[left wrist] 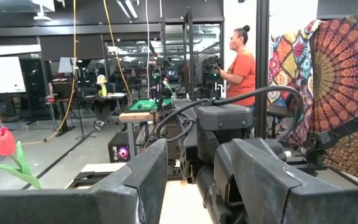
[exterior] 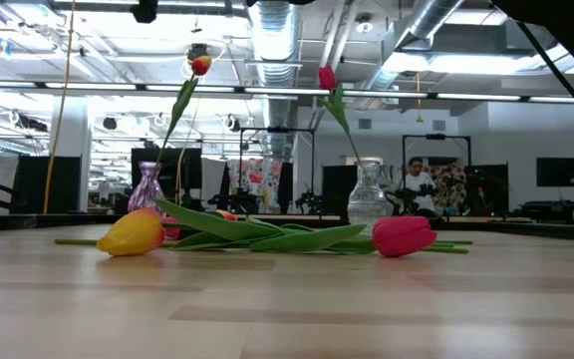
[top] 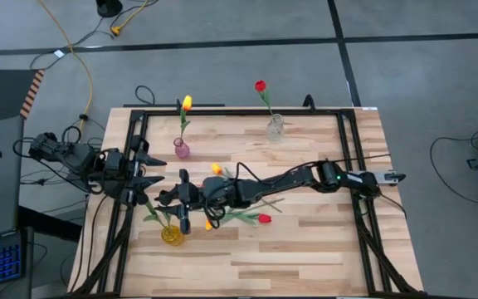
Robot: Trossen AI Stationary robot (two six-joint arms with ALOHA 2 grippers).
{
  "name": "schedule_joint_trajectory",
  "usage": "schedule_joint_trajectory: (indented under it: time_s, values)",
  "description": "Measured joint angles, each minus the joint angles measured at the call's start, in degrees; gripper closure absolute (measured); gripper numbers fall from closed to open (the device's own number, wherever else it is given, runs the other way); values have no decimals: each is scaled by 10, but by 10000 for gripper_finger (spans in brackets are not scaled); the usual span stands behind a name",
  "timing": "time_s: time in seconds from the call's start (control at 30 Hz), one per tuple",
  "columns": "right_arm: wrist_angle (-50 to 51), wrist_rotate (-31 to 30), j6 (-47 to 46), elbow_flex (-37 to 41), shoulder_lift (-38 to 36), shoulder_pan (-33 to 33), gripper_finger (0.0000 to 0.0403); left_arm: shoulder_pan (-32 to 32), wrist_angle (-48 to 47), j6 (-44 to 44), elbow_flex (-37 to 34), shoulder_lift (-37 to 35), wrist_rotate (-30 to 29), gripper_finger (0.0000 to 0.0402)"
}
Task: Sort flowers into vase by color
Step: Put the right black tulip into the yellow vase, then put the top yellow tulip into the purple vase
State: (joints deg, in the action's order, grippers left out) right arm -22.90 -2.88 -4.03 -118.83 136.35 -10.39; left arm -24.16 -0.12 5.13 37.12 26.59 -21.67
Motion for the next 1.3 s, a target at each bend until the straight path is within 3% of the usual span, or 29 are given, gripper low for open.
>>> schedule_joint_trajectory:
  time_s: [0.23, 0.37, 1.0, 1.3]
  values:
    - [5, 0, 0, 0, -1, 0, 169, 0, 0, 0, 0, 0, 0, 237]
    - [95, 0, 0, 1, -26, 0, 137, 0, 0, 0, 0, 0, 0, 237]
    - [613, -2, 0, 0, -215, 8, 132, 0, -1, 0, 0, 0, 0, 237]
    - [844, -89, -56, 1, -235, 16, 133, 0, -6, 0, 0, 0, -31, 237]
